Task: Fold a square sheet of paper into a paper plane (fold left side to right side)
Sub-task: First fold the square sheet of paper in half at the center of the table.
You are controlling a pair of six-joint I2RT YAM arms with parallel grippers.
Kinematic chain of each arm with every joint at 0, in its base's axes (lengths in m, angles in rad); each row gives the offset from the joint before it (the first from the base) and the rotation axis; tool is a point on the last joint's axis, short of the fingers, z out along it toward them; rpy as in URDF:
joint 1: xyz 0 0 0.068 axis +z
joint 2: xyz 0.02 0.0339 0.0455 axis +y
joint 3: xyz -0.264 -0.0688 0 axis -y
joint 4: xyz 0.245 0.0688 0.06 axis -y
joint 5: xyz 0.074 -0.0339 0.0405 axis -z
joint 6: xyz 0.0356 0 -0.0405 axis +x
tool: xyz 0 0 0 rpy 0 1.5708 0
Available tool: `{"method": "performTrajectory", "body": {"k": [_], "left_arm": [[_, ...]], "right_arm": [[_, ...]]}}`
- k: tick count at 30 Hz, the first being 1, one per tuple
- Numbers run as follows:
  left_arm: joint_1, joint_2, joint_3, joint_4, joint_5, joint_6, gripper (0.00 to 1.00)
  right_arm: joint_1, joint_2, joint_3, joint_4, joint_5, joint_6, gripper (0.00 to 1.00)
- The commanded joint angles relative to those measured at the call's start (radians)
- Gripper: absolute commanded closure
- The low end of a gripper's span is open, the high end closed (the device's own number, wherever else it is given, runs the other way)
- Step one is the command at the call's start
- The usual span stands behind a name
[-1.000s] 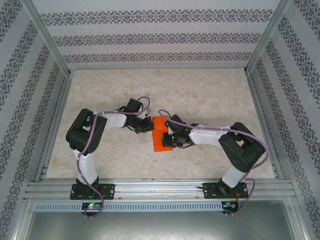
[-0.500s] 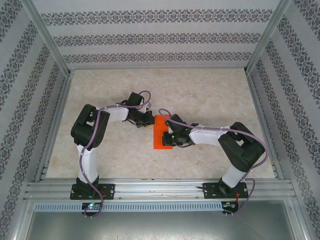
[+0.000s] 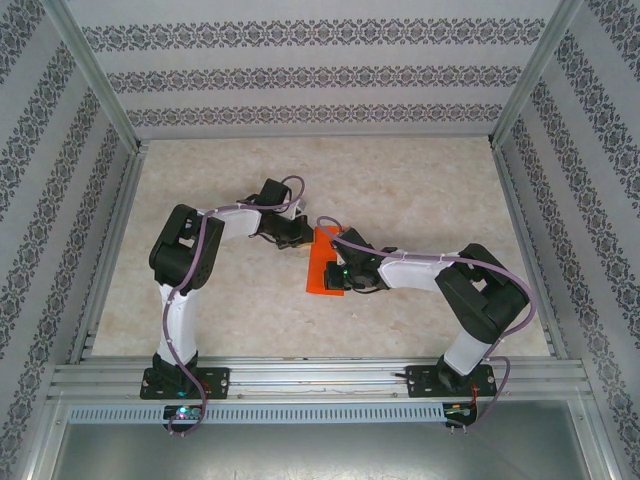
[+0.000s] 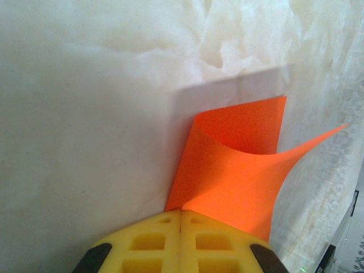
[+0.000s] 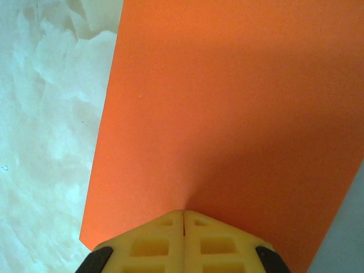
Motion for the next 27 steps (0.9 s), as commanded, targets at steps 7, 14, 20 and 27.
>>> {"method": "performTrajectory", "body": {"k": [7, 14, 20, 27], "left_arm": [[0.086, -0.018, 0.002, 0.082, -0.208, 0.008, 0.99], [0.098, -0.180, -0.120, 0.098, -0.216, 0.035, 0.99], [0.056, -0.282, -0.271, 0.208, -0.121, 0.001, 1.00], [-0.054, -0.243, -0.280, 0.332, -0.049, -0.069, 1.00]], "right_arm": [[-0.003, 0.049, -0.084, -0.282, -0.014, -0.044, 1.00], [-0.017, 0.041, -0.082, -0.303, -0.033, -0.109, 1.00], [-0.021, 0.040, -0.078, -0.302, -0.034, -0.126, 1.00], [-0.022, 0.056, -0.068, -0.305, -0.030, -0.126, 1.00]]}}
